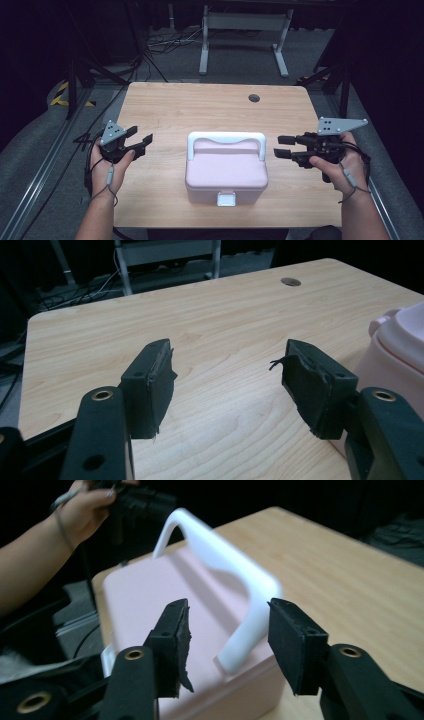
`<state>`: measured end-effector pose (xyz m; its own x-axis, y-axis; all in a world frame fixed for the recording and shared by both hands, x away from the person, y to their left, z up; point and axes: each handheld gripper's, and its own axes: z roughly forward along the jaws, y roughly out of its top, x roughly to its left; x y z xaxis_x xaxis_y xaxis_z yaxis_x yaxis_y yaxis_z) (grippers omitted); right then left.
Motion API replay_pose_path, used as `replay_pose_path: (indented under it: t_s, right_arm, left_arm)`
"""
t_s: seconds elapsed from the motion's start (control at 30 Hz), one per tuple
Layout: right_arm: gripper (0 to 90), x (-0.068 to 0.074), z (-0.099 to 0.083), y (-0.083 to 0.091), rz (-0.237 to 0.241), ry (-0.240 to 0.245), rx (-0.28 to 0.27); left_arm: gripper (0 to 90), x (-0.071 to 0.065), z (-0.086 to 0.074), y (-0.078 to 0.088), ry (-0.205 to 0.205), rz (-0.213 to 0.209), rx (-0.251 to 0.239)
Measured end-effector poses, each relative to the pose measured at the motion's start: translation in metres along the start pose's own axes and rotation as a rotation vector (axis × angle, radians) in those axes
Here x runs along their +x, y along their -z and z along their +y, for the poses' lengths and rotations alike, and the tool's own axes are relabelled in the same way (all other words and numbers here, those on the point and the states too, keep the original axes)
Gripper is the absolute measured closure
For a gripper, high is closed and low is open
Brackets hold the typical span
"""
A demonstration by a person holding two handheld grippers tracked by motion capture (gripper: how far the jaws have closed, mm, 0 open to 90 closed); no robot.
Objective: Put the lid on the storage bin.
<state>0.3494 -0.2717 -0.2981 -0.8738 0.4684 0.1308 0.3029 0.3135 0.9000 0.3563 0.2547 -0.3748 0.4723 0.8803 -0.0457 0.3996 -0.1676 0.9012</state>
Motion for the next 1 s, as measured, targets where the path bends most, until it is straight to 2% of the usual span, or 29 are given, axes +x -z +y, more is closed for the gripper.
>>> replay_pose_path:
  t_s: [0.03,0.17,0.37,0.57,0.67,0.77,1.0]
  right_arm:
    - [48.6,-0.003,0.000,0.001,-0.013,0.003,-0.012]
    - [45.2,-0.023,-0.001,0.004,-0.114,0.003,-0.059]
    - [44.2,-0.053,-0.011,0.005,-0.255,-0.019,-0.053]
    - [43.1,-0.082,-0.031,0.002,-0.345,-0.091,0.024]
    - [37.8,-0.096,-0.042,-0.001,-0.382,-0.133,0.057]
    - [36.9,-0.108,-0.056,-0.007,-0.413,-0.171,0.143]
    - [31.3,-0.128,-0.083,-0.015,-0.435,-0.215,0.193]
  left_arm:
    - [37.4,0.001,-0.001,0.002,0.001,0.004,0.000]
    - [37.3,0.003,-0.006,0.006,0.003,0.015,0.003]
    - [36.9,0.006,-0.011,0.008,-0.001,0.014,0.015]
    - [36.3,0.011,-0.013,0.005,-0.002,0.020,0.030]
    - [36.3,0.013,-0.014,0.002,0.001,0.022,0.040]
    - [36.1,0.016,-0.015,0.000,0.006,0.026,0.044]
    - [35.6,0.021,-0.021,-0.010,0.006,0.027,0.080]
